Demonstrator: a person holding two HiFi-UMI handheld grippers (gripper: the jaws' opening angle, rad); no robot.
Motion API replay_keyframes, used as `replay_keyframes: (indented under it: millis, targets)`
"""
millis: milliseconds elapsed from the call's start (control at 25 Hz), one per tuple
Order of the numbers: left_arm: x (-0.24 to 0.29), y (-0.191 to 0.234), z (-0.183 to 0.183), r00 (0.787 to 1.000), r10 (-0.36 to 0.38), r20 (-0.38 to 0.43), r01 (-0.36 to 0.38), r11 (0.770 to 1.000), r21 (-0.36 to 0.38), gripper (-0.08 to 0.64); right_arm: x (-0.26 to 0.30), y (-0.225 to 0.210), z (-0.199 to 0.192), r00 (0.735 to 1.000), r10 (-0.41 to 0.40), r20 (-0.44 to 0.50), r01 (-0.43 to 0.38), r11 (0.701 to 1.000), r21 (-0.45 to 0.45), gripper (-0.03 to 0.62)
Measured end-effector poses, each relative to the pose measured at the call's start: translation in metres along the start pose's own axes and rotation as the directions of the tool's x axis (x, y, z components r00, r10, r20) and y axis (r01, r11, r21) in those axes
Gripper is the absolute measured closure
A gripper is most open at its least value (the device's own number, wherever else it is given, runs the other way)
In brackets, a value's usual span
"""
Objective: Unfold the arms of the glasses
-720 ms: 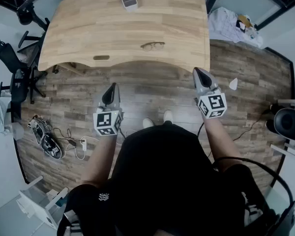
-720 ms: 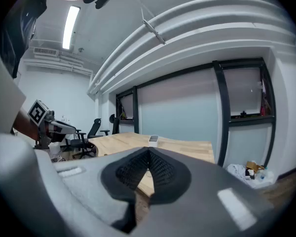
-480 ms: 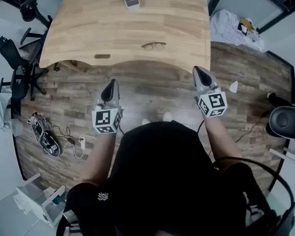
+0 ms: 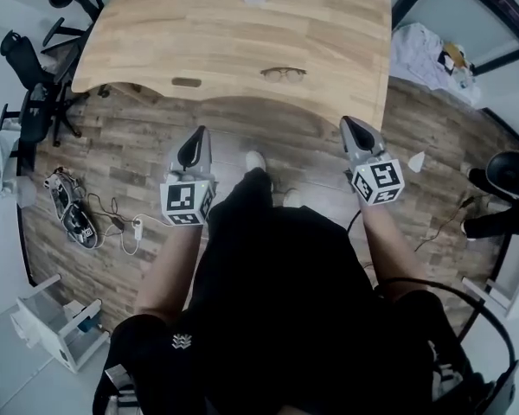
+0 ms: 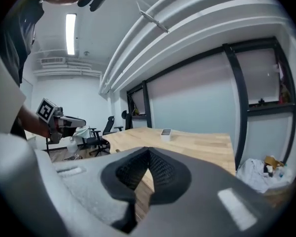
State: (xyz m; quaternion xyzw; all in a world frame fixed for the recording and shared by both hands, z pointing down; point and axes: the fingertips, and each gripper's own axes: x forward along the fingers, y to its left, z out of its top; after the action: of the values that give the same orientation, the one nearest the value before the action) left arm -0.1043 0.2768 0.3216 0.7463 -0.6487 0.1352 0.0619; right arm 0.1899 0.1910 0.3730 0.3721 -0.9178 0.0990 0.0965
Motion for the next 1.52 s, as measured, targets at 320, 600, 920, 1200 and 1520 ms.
replay_keyframes:
  millis: [320, 600, 920, 1200, 1520]
  targets:
    - [0.093, 0.045, -0.005, 0.997, -0.073, 0.019, 0.074, 0.997, -0.035, 0.554, 0.085, -0.009, -0.012, 0.991, 0.023, -0.131, -0.024, 1.0, -0.009, 0.591]
    - [0.203, 0.069, 0.007, 0.976, -0.216, 0.022, 0.216, 0.976, -0.022, 0.554, 0.174, -0.01, -0.009, 0.976, 0.042, -0.216, -0.046, 0.999, -0.013, 0.591]
    - [0.279, 0.08, 0.009, 0.943, -0.333, -0.01, 0.333, 0.943, -0.001, 0.554, 0.236, -0.026, 0.001, 0.952, 0.046, -0.304, -0.078, 0.992, -0.094, 0.591]
    - [0.311, 0.067, 0.007, 0.939, -0.341, -0.041, 0.342, 0.939, 0.022, 0.554, 0.263, -0.039, -0.021, 0.907, 0.14, -0.397, -0.194, 0.976, -0.097, 0.591]
    - [0.334, 0.066, -0.043, 0.966, -0.229, -0.123, 0.23, 0.973, -0.01, 0.554, 0.297, -0.027, -0.086, 0.784, 0.313, -0.536, -0.423, 0.902, -0.093, 0.575]
